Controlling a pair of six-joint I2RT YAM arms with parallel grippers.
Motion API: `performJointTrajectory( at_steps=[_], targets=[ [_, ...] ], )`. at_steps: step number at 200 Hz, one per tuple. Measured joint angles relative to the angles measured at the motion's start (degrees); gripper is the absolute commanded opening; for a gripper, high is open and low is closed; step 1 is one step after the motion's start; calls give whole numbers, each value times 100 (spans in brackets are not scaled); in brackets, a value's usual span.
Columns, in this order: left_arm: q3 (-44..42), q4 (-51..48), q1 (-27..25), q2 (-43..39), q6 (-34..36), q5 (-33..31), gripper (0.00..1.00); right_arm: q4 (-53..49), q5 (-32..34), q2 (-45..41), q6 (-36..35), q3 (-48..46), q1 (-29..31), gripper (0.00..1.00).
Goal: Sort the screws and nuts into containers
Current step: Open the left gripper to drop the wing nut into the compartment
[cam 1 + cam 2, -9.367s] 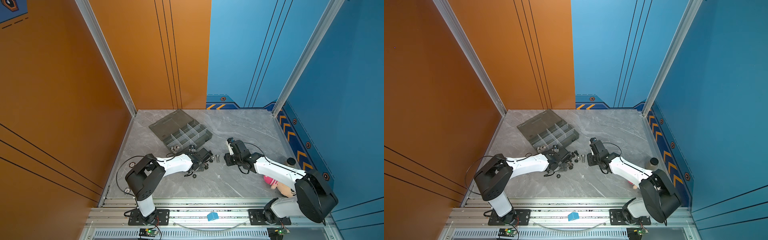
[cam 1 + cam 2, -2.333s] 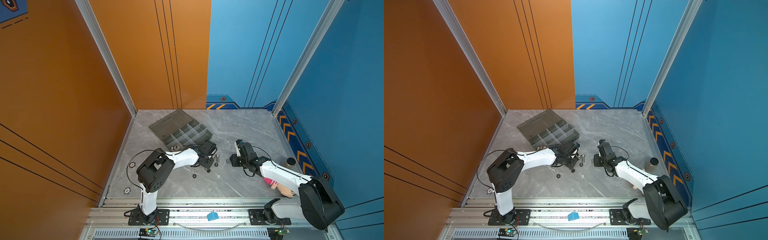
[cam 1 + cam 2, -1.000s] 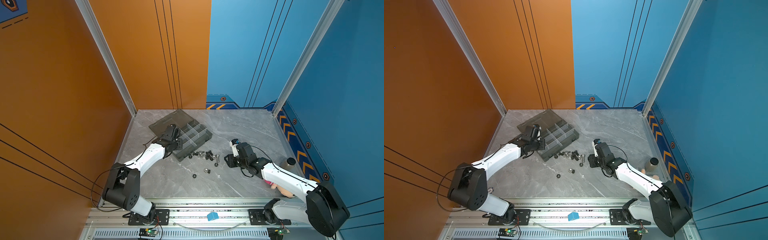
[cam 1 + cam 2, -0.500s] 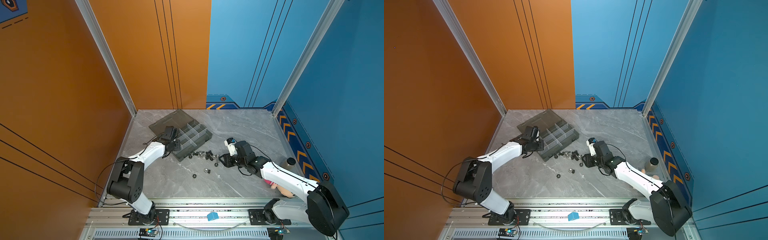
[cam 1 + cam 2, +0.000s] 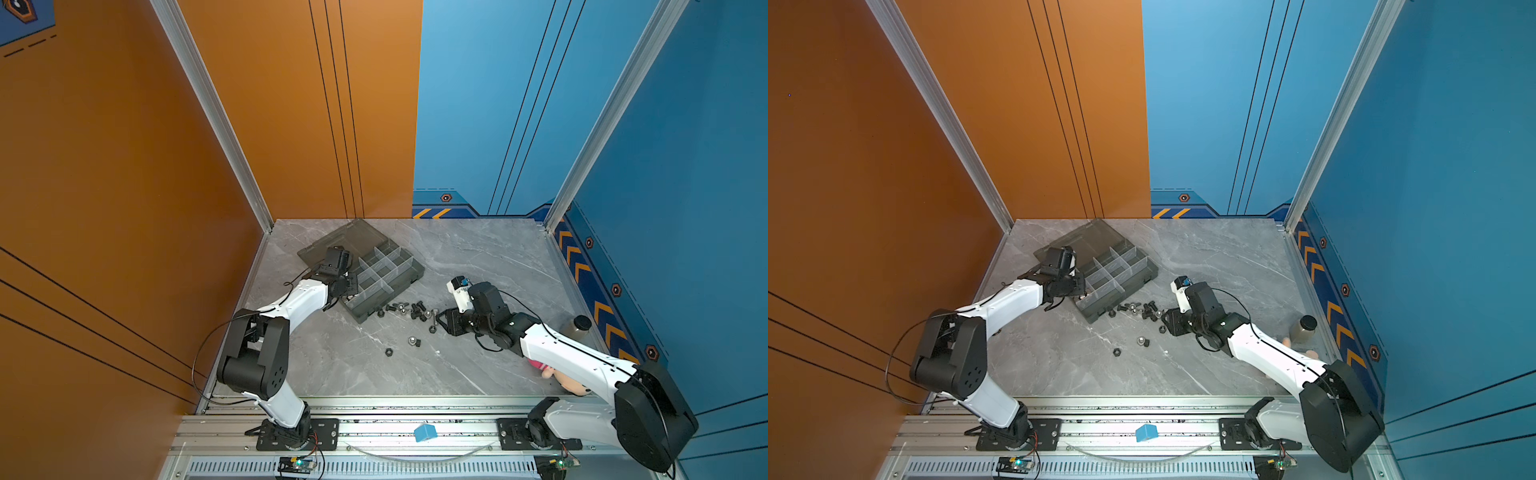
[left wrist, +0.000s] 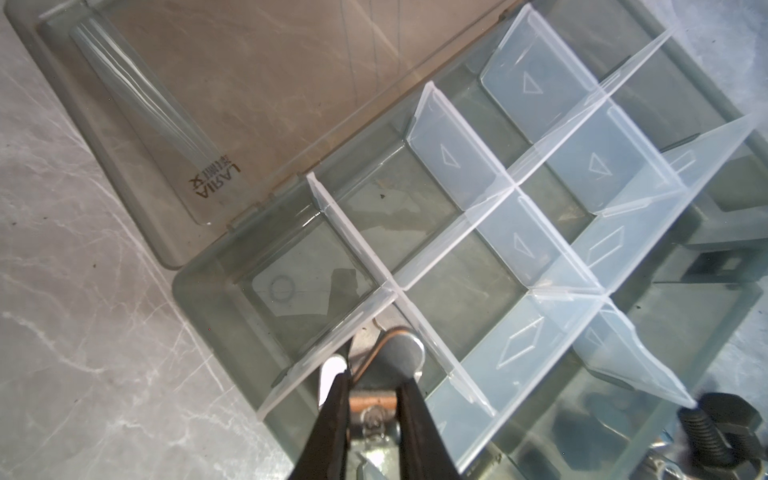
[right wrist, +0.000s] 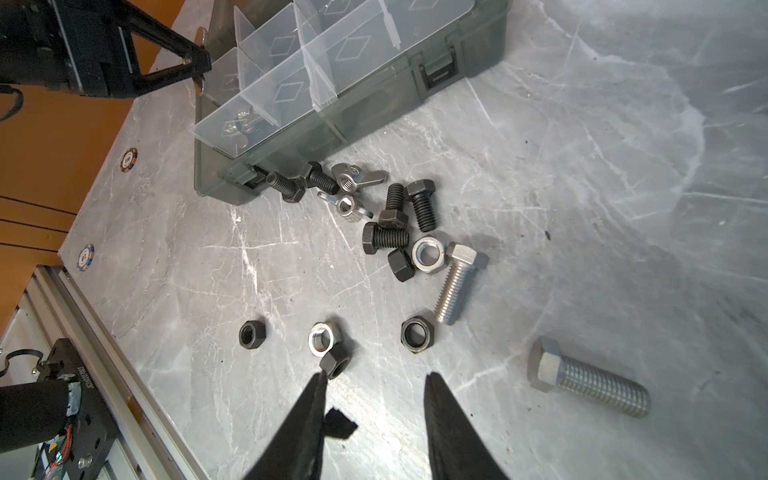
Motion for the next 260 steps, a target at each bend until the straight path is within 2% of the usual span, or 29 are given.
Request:
performJointTrajectory(
  at_steps=[11, 49, 84, 96, 126, 146, 218, 260],
  targets=[
    [0, 0, 0, 52, 15, 0, 0, 0, 0, 7, 0, 0, 0, 41],
    [0, 31, 4, 98, 33, 0, 12, 0, 2, 17, -11, 0, 0, 41],
    [0, 46, 4, 98, 35, -2, 16, 0, 2, 17, -11, 0, 24, 41],
    [0, 46, 4, 98, 37, -2, 23, 0, 0, 17, -11, 0, 26, 41],
    [0, 48, 4, 98, 52, -2, 24, 0, 0, 17, -11, 0, 26, 42],
    [0, 55, 4, 90, 92, 15, 36, 0, 0, 17, -11, 2, 26, 42],
    [-188, 127, 4, -103, 76, 149, 39, -2, 0, 177, -59, 175, 105, 43],
    [-245, -22, 4, -533, -7, 376, 46, -72, -33, 560, -625, 616, 199, 43]
  ],
)
